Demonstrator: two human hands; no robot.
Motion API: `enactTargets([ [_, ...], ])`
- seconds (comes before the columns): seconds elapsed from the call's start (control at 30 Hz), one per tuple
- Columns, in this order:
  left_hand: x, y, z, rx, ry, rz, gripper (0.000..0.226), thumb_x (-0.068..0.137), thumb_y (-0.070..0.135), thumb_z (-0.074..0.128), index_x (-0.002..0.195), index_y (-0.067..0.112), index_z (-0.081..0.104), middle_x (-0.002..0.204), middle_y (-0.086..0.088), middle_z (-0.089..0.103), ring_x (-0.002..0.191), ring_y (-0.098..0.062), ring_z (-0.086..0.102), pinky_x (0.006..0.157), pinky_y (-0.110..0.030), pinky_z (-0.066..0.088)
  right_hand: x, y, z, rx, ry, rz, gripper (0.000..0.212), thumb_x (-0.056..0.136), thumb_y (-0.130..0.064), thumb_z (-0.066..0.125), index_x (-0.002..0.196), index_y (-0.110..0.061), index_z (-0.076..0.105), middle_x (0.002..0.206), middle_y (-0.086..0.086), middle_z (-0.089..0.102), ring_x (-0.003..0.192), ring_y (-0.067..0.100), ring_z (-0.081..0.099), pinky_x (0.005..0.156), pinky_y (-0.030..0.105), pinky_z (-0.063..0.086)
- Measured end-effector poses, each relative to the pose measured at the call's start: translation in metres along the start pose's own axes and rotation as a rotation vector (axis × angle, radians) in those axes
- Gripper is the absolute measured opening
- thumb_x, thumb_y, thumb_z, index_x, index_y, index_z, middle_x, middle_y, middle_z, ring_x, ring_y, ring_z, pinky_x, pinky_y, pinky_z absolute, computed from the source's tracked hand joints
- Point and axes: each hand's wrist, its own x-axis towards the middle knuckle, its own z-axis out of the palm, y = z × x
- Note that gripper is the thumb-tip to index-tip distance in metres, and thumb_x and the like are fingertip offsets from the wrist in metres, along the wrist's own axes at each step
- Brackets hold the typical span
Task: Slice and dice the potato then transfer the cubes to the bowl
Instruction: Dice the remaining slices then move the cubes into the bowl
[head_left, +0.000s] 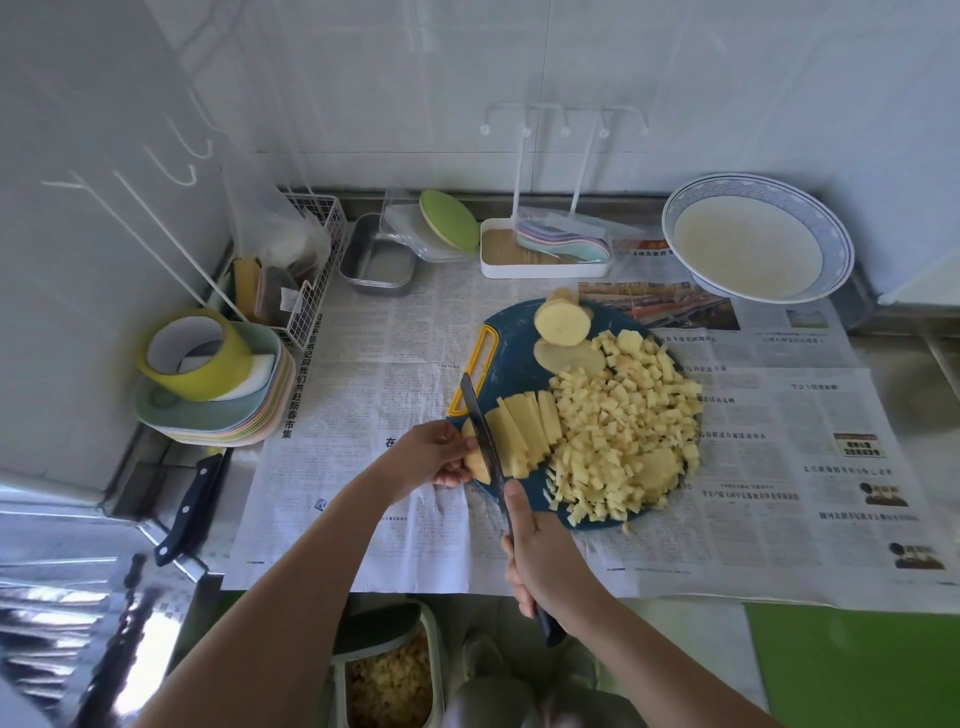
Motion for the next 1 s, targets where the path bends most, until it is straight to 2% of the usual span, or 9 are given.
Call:
enactTargets([
  [0.17, 0.003, 0.002, -0.002, -0.003, -0.016, -0.033, 0.021, 0.091, 0.012, 0.063, 0.079, 0.006, 0.046, 0.068, -0.011, 0.057, 0.060, -0.016, 0.066, 0.055, -0.022, 0.053, 0.006, 0.001, 0.008, -0.016, 0.054, 0.021, 0.062, 0.093, -0.064, 0.023, 0.054, -0.016, 0.029, 0.035, -0.009, 0.024, 0.028, 0.010, 0.029, 0.040, 0.027, 0.028],
  [0.33, 0.004, 0.002, -0.002, -0.005, -0.012, -0.039, 0.022, 0.091, 0.012, 0.063, 0.079, 0.006, 0.047, 0.069, -0.011, 0.056, 0.060, -0.016, 0.066, 0.055, -0.022, 0.054, 0.026, -0.004, 0.013, -0.037, 0.070, 0.094, 0.064, 0.094, -0.064, 0.020, 0.057, -0.014, 0.033, 0.031, -0.009, 0.028, 0.023, 0.008, 0.032, 0.040, 0.028, 0.032],
  [0.47, 0.003, 0.000, -0.002, 0.010, -0.001, -0.037, 0.022, 0.092, 0.014, 0.063, 0.079, 0.006, 0.048, 0.072, -0.011, 0.057, 0.063, -0.016, 0.066, 0.058, -0.023, 0.056, 0.038, -0.003, 0.024, -0.149, 0.165, 0.077, 0.062, 0.092, -0.064, 0.015, 0.062, -0.015, 0.036, 0.051, 0.000, 0.038, 0.039, 0.013, 0.039, 0.040, 0.026, 0.031],
  [0.57, 0.004, -0.003, -0.002, 0.003, 0.010, -0.029, 0.022, 0.092, 0.016, 0.064, 0.080, 0.007, 0.048, 0.073, -0.013, 0.059, 0.066, -0.019, 0.067, 0.059, -0.024, 0.056, 0.040, 0.001, 0.031, -0.217, 0.219, 0.062, 0.062, 0.094, -0.061, 0.016, 0.062, -0.014, 0.040, 0.057, 0.002, 0.045, 0.048, 0.017, 0.045, 0.043, 0.025, 0.032],
  [0.67, 0.004, -0.004, 0.000, -0.013, 0.039, -0.022, 0.021, 0.091, 0.015, 0.064, 0.081, 0.006, 0.049, 0.067, -0.010, 0.060, 0.062, -0.019, 0.067, 0.057, -0.024, 0.056, 0.039, 0.000, 0.029, -0.089, 0.207, 0.043, 0.065, 0.090, -0.065, 0.019, 0.055, -0.013, 0.036, 0.048, 0.000, 0.039, 0.037, 0.012, 0.037, 0.041, 0.027, 0.029],
  [0.73, 0.003, -0.004, 0.002, -0.023, 0.057, -0.028, 0.020, 0.091, 0.013, 0.064, 0.081, 0.005, 0.049, 0.064, -0.009, 0.058, 0.059, -0.018, 0.066, 0.055, -0.023, 0.056, 0.035, -0.001, 0.022, 0.140, 0.175, 0.095, 0.063, 0.092, -0.063, 0.028, 0.057, -0.012, 0.036, 0.041, -0.004, 0.032, 0.029, 0.009, 0.027, 0.036, 0.023, 0.023],
  [0.8, 0.003, -0.004, 0.002, -0.024, 0.061, -0.032, 0.021, 0.091, 0.013, 0.065, 0.079, 0.005, 0.050, 0.061, -0.008, 0.059, 0.058, -0.018, 0.066, 0.055, -0.023, 0.056, 0.032, -0.003, 0.014, 0.286, 0.121, 0.145, 0.060, 0.095, -0.060, 0.034, 0.060, -0.012, 0.040, 0.040, -0.005, 0.032, 0.030, 0.011, 0.025, 0.036, 0.021, 0.021],
  [1.0, 0.000, -0.006, 0.001, -0.039, 0.052, -0.022, 0.023, 0.089, 0.017, 0.066, 0.077, 0.005, 0.052, 0.061, -0.009, 0.066, 0.056, -0.014, 0.065, 0.055, -0.020, 0.053, 0.023, 0.001, -0.001, 0.298, 0.045, 0.123, 0.062, 0.089, -0.067, 0.036, 0.058, -0.014, 0.038, 0.050, 0.005, 0.031, 0.038, 0.018, 0.027, 0.036, 0.022, 0.029],
])
